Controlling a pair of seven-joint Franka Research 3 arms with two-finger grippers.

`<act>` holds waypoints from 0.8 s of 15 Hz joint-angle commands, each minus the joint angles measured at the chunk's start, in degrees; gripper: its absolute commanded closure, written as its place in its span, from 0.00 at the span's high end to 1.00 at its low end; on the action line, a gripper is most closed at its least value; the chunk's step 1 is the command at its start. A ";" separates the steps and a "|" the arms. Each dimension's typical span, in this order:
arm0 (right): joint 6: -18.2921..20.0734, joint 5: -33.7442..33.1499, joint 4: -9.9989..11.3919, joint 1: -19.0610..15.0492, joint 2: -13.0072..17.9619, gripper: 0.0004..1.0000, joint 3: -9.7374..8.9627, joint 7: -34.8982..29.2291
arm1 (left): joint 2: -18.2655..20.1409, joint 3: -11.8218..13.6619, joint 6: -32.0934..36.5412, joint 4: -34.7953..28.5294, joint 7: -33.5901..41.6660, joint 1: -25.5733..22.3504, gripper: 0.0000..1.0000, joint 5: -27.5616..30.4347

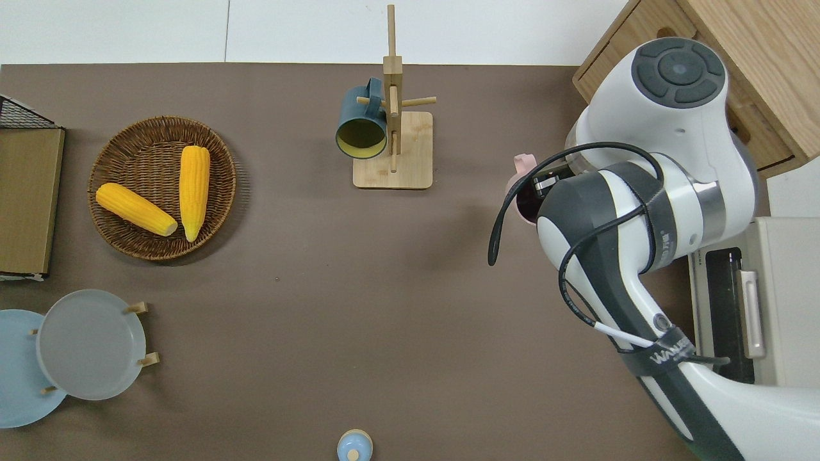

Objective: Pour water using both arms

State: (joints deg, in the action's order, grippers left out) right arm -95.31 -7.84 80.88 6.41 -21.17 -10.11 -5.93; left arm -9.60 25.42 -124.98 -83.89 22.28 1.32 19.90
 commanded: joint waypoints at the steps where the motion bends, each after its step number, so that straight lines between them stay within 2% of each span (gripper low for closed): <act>1: 3.10 5.98 5.51 1.22 2.62 0.00 -1.05 -7.31 | 5.90 0.42 0.70 -4.51 -7.15 4.83 0.00 -7.22; 4: 2.76 6.96 5.60 7.37 1.40 0.00 -1.31 -17.94 | 10.38 -0.46 0.35 -9.95 -12.86 8.08 0.00 -13.02; 6: 1.88 10.63 5.08 11.15 -0.01 0.00 -1.32 -24.62 | 13.45 -3.43 -0.70 -14.43 -16.64 8.44 0.00 -16.81; 9: -1.45 14.33 4.81 15.55 -0.89 0.00 -1.32 -32.28 | 17.41 -8.70 -1.40 -20.32 -25.42 8.44 0.00 -23.74; 11: -2.86 17.67 4.55 17.48 -1.68 0.00 -1.32 -36.67 | 20.31 -11.00 -1.49 -24.10 -28.60 8.44 0.00 -25.00; 12: -4.00 19.17 3.24 18.63 -2.82 0.00 -1.32 -38.87 | 22.24 -11.88 -2.54 -26.99 -29.05 8.44 0.00 -25.08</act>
State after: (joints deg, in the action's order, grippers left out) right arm -96.57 6.75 85.52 23.40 -22.25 -11.66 -39.32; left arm 5.01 15.38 -124.13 -102.10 -3.19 8.81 -2.38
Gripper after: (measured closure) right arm 0.947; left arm 0.366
